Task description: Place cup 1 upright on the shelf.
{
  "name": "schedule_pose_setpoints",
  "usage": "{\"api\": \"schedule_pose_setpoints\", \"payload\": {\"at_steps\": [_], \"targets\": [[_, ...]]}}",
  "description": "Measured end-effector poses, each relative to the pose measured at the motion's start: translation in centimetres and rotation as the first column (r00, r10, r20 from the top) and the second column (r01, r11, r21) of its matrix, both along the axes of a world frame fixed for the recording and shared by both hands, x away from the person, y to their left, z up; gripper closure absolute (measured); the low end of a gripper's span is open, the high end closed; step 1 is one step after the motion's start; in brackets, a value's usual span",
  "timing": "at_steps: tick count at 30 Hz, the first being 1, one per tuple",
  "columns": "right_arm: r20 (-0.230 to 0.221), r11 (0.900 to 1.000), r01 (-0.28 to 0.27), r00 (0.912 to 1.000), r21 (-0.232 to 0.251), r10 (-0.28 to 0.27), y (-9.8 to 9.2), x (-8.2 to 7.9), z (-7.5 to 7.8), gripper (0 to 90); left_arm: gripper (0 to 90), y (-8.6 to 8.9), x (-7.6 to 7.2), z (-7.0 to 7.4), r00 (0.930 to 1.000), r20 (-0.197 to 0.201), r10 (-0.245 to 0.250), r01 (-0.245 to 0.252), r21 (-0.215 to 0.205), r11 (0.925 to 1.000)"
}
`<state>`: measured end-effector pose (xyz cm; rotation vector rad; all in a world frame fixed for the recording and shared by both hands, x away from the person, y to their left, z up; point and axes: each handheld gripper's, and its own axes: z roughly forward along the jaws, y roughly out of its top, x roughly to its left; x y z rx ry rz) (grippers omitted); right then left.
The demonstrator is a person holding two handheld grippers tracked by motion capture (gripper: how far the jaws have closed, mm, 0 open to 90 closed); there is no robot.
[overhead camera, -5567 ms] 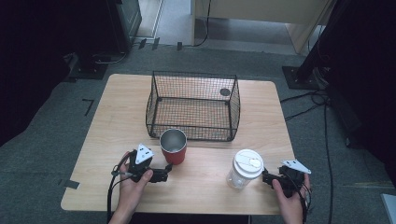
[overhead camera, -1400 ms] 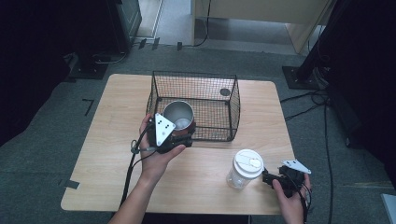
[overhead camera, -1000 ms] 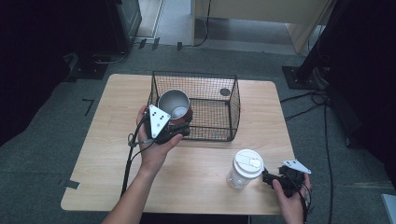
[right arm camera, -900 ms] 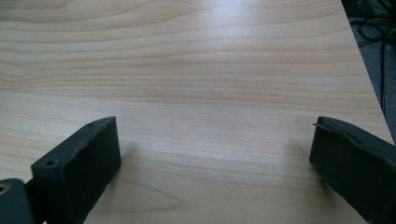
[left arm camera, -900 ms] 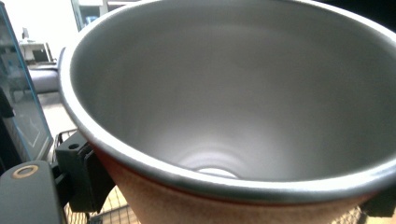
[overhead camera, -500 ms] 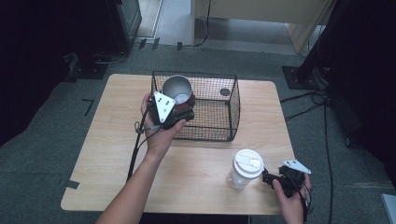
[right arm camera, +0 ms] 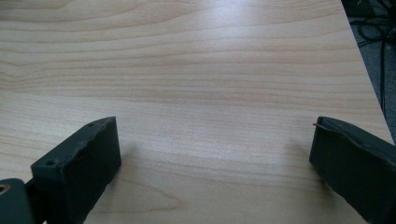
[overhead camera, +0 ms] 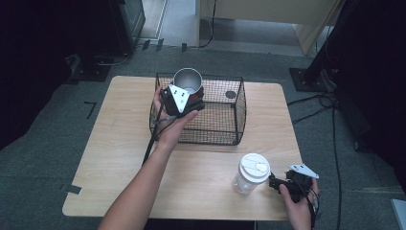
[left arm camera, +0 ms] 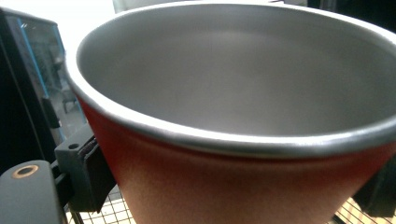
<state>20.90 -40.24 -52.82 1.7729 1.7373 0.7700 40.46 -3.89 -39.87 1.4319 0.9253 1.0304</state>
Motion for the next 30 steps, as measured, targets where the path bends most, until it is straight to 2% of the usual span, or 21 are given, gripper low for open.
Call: {"api": "schedule_pose_setpoints", "payload": {"at_steps": [7, 9, 10, 12, 15, 16, 19, 21, 22, 23, 26, 27, 28, 29, 30], "targets": [[0.001, 1.000, 0.001, 1.0000, 0.001, -0.001, 0.0, 0.0, 0.0, 1.9, 8.2, -0.3, 1.5, -1.1, 0.9990, -0.042, 0.013, -0.014, -0.014, 0.9998], [0.001, 1.000, 0.000, 1.0000, 0.000, 0.000, 0.0, 0.0, 0.0, 1.9, 8.2, -0.4, 2.1, -1.6, 0.9966, -0.081, 0.016, -0.017, -0.010, 0.9998], [0.001, 1.000, 0.000, 1.0000, 0.000, 0.000, 0.0, 0.0, 0.0, 1.9, 8.2, -0.4, 2.1, -1.6, 0.9966, -0.081, 0.016, -0.017, -0.010, 0.9998], [0.001, 1.000, 0.001, 1.0000, 0.000, -0.001, 0.0, 0.0, 0.0, 1.9, 8.1, -0.4, 2.6, -1.9, 0.9938, -0.110, 0.015, -0.016, -0.008, 0.9998], [0.000, 1.000, -0.001, 1.0000, -0.001, 0.001, 0.0, 0.0, 0.0, 1.9, 8.1, -0.3, 3.4, -2.5, 0.9869, -0.158, 0.031, -0.033, -0.005, 0.9995], [0.000, 1.000, -0.001, 1.0000, -0.001, 0.001, 0.0, 0.0, 0.0, 1.9, 8.2, -0.3, 3.8, -2.8, 0.9794, -0.199, 0.036, -0.040, -0.018, 0.9990], [0.000, 1.000, -0.001, 1.0000, -0.001, 0.001, 0.0, 0.0, 0.0, 1.9, 8.1, -0.3, 4.1, -3.1, 0.9762, -0.214, 0.035, -0.041, -0.022, 0.9989], [0.000, 1.000, -0.001, 1.0000, -0.001, 0.001, 0.0, 0.0, 0.0, 1.9, 8.1, -0.4, 4.4, -3.4, 0.9729, -0.226, 0.047, -0.049, -0.002, 0.9988], [0.001, 1.000, -0.001, 1.0000, -0.001, 0.001, 0.0, 0.0, 0.0, 1.9, 8.1, -0.4, 4.7, -3.7, 0.9682, -0.244, 0.056, -0.059, -0.004, 0.9983], [0.001, 1.000, -0.001, 1.0000, -0.001, 0.001, 0.0, 0.0, 0.0, 1.9, 8.1, -0.4, 4.7, -3.7, 0.9682, -0.244, 0.056, -0.059, -0.004, 0.9983], [0.000, 1.000, -0.001, 1.0000, -0.001, 0.001, 0.0, 0.0, 0.0, 1.9, 8.1, -0.4, 5.0, -4.0, 0.9614, -0.262, 0.083, -0.079, 0.026, 0.9965], [0.000, 1.000, -0.001, 1.0000, -0.001, 0.001, 0.0, 0.0, 0.0, 1.9, 8.1, -0.4, 5.3, -4.3, 0.9530, -0.289, 0.090, -0.083, 0.035, 0.9959], [0.000, 1.000, -0.001, 1.0000, -0.001, 0.001, 0.0, 0.0, 0.0, 1.9, 8.1, -0.4, 5.3, -4.3, 0.9530, -0.289, 0.090, -0.083, 0.035, 0.9959], [0.001, 1.000, -0.002, 1.0000, -0.002, 0.002, 0.0, 0.0, 0.0, 1.9, 8.1, -0.4, 5.5, -4.5, 0.9388, -0.325, 0.115, -0.101, 0.059, 0.9931], [0.001, 1.000, -0.002, 1.0000, -0.002, 0.002, 0.0, 0.0, 0.0, 1.9, 8.1, -0.4, 5.5, -4.5, 0.9388, -0.325, 0.115, -0.101, 0.059, 0.9931]]}}
